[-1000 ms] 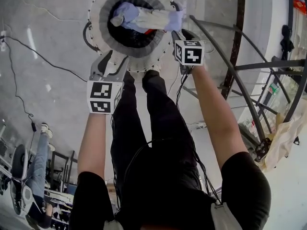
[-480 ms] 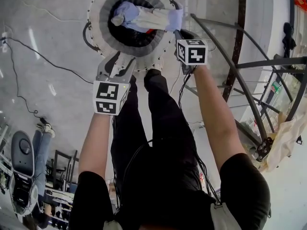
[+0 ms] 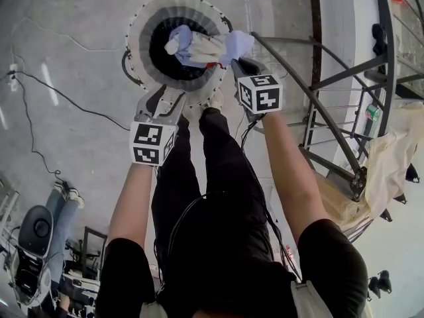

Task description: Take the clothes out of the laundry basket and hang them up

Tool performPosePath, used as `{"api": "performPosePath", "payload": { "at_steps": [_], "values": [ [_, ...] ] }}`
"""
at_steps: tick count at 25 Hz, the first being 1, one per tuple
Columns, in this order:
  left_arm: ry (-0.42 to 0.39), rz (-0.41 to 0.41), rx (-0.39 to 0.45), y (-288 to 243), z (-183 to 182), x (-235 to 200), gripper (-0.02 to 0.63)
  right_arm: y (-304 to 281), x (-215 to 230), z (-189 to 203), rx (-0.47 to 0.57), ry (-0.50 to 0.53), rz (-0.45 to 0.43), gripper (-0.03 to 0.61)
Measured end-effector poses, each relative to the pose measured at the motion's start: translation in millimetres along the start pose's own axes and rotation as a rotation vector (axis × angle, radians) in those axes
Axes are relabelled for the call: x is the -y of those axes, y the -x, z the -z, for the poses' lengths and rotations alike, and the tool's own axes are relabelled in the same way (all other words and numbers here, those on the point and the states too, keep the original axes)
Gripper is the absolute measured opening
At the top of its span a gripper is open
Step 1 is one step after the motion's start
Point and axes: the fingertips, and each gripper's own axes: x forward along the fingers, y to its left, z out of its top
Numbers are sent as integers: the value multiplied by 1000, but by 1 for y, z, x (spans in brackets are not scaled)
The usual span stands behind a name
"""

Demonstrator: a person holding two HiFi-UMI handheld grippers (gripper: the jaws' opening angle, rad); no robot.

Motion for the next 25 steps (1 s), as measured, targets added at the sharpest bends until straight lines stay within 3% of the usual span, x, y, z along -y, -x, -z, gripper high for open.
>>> {"api": "performPosePath", "payload": {
  "at_steps": [20, 25],
  "values": [
    [-108, 21, 88, 149, -114, 0, 229, 233, -104, -187, 265, -19, 7, 32],
    [-199, 5, 90, 157, -135, -5, 238, 284, -122, -242, 336, -23, -18, 32]
  ]
}}
